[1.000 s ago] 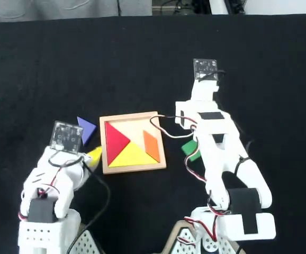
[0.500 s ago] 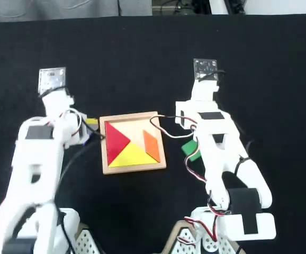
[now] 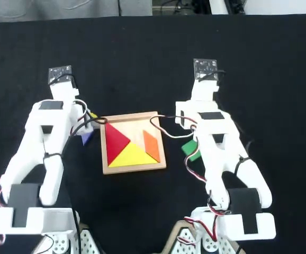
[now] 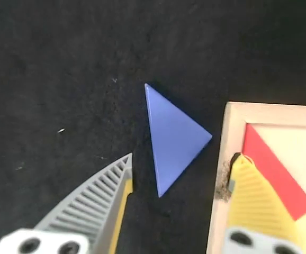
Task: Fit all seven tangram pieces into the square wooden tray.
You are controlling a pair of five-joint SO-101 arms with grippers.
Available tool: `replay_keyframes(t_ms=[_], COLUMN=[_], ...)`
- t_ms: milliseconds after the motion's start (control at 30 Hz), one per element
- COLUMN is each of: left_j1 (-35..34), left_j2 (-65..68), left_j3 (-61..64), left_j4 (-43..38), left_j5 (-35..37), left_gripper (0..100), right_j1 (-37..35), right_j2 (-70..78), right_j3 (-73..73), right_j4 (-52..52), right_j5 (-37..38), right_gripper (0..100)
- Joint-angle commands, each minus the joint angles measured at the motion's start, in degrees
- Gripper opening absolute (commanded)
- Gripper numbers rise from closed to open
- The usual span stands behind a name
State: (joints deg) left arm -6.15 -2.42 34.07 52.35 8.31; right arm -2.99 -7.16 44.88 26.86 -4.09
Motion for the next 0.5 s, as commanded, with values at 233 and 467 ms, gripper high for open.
replay_keyframes(t_ms=[233, 467], left_j1=[-4.00, -2.86], left_j2=[3.60, 4.04], left_j3=[-3.12, -3.21], left_j4=[-6.77, -7.12], left_j5=[0.26, 0.26], left_gripper=[29, 29], right_j1=[0.35, 0.26], right_j2=[-2.68, -2.68], right_j3=[-0.31, -0.31], right_j4=[-0.79, -0.79], right_j5=[0.35, 0.35], right_gripper=[1.5, 1.5])
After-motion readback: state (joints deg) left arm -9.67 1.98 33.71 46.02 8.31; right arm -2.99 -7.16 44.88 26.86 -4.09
